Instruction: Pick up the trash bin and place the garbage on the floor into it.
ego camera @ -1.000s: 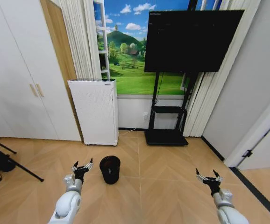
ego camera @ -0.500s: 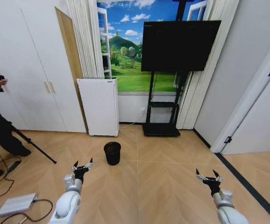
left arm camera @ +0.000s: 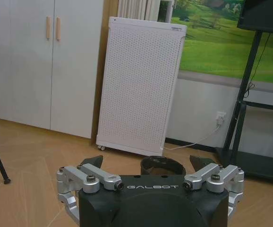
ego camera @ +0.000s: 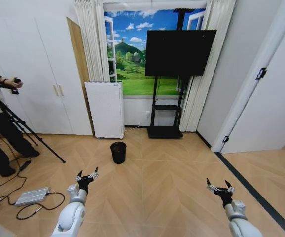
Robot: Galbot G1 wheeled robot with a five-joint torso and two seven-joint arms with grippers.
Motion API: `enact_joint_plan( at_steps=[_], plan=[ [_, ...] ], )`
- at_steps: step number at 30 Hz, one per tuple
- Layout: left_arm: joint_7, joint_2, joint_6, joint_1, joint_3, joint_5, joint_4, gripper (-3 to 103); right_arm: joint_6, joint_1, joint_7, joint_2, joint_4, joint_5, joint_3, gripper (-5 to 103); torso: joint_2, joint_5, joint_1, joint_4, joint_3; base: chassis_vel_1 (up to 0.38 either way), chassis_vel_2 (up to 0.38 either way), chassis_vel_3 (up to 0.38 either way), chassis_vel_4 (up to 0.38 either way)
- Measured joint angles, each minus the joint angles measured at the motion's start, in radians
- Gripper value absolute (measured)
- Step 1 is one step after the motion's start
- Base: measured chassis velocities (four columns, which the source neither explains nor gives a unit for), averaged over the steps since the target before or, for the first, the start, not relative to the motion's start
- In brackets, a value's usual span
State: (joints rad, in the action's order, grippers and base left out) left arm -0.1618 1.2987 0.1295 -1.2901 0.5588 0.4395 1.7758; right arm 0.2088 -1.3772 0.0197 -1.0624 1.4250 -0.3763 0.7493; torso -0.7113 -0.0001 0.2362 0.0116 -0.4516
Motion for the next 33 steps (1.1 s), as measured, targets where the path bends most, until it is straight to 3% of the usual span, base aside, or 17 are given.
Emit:
enact_joint_plan(
  at_steps=[4,10,33],
  plan=[
    [0.000,0.000,0.000,0.000,0.000,0.000,0.000,100,0.000,0.000,0.000,0.000,0.000,0.000,0.000,100,0.000,0.0000,0.000,-0.0008,0.000,-0.073,0.063,0.086,-0.064],
    [0.000,0.000,0.000,0.000,0.000,0.000,0.000,100,0.000,0.000,0.000,0.000,0.000,0.000,0.000,100,0.000,-0.0001,0.000,0.0002,0.000,-0.011,0.022,0.017,-0.012],
    [0.000,0.000,0.000,0.000,0.000,0.000,0.000,100,0.000,0.000,0.000,0.000,0.000,0.000,0.000,100,0.000,0.0001,-0.001,0.0000,0.000,0.000,0.000,0.000,0.000]
  ],
)
